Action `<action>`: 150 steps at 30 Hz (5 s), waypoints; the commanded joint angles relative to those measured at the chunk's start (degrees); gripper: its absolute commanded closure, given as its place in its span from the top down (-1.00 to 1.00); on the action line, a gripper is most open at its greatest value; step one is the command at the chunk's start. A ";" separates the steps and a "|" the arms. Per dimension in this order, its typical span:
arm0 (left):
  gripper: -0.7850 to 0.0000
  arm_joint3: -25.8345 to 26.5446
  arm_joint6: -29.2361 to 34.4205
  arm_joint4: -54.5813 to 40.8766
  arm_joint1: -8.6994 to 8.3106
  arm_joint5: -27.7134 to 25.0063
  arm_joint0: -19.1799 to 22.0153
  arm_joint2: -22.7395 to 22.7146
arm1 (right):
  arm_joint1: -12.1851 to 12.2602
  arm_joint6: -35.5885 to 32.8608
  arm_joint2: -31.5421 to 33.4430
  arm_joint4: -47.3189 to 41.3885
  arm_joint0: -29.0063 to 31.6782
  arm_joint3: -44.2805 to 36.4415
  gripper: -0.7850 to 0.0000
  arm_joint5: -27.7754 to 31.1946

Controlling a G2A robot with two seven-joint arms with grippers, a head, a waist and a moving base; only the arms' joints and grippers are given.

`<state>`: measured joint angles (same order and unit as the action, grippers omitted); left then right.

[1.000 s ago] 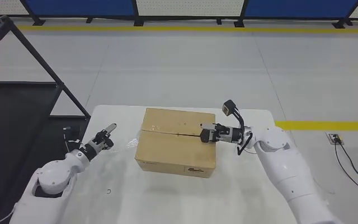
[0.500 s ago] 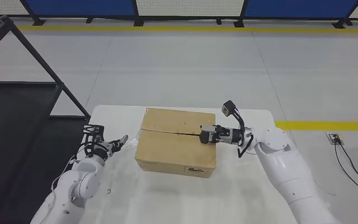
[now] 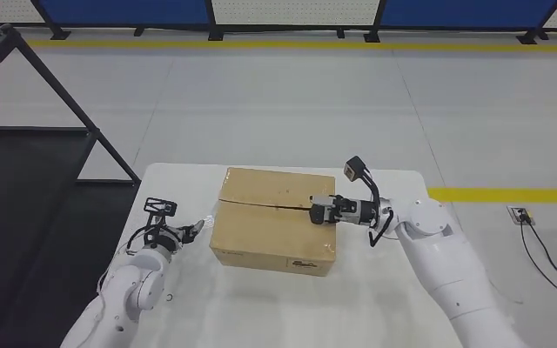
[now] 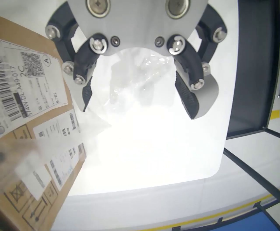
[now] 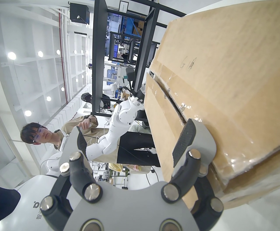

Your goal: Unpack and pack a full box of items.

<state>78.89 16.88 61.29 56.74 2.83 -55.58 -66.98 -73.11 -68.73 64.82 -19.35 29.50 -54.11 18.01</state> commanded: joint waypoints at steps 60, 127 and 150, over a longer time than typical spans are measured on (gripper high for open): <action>1.00 -21.84 -7.94 -3.71 9.87 8.52 13.83 4.68 | -0.15 0.53 -4.09 -1.22 -2.46 1.65 1.00 -0.51; 1.00 0.97 -11.95 -20.73 11.09 11.69 8.06 -17.26 | -2.22 -0.14 -7.82 -2.91 -6.86 9.78 1.00 2.09; 1.00 14.25 -15.28 -13.87 13.29 13.62 8.01 -7.32 | -1.85 5.38 -6.05 -2.30 -5.77 10.76 1.00 2.28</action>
<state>92.45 1.68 46.82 69.90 16.43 -47.43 -75.09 -75.01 -64.12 58.59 -21.69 23.59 -43.24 20.74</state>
